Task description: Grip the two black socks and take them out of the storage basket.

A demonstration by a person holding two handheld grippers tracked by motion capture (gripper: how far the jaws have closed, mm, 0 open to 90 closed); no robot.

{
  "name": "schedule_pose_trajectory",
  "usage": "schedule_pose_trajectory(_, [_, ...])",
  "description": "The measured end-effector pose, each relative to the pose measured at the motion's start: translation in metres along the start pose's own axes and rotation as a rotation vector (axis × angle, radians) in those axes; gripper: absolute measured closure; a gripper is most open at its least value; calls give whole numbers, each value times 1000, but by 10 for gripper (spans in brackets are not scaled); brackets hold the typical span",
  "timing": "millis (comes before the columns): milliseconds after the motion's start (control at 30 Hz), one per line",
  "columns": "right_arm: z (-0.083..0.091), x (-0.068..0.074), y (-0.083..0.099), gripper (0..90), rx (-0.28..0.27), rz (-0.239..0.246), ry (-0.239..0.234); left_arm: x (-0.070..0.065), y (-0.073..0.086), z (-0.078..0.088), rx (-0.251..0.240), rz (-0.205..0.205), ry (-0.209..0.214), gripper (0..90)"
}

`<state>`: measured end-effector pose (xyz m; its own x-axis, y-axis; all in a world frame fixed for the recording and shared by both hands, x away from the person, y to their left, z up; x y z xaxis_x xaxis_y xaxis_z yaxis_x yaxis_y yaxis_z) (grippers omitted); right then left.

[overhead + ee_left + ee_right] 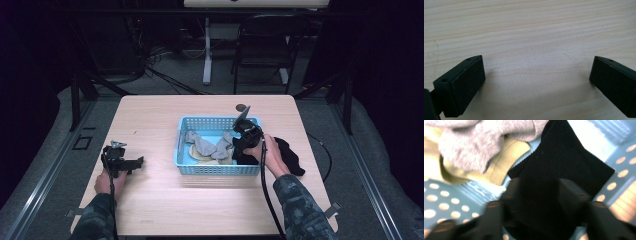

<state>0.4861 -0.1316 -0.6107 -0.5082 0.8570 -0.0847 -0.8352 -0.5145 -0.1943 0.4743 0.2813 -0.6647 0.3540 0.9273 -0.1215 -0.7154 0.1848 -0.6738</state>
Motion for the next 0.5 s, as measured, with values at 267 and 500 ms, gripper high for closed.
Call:
schedule_pose_trajectory(267, [-13, 2, -6, 407, 41, -11, 34, 0, 0, 0, 0, 0, 0, 2])
schedule_pose_trajectory(500, [-19, 2, -7, 560, 60, -20, 67, 0, 0, 0, 0, 0, 0, 2])
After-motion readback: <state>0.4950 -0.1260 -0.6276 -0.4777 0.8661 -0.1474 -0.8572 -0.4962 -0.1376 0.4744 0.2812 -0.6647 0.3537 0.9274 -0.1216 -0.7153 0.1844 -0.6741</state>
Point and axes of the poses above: each handheld gripper's, and its own axes: z roughly backward along the jaws, y roughly out of its underside, x roughly to its left, the point moved 10 cm from there along -z, roughly forward along the jaws, and after that the axes turned 8 degrees about y, right-handed, at the moved point
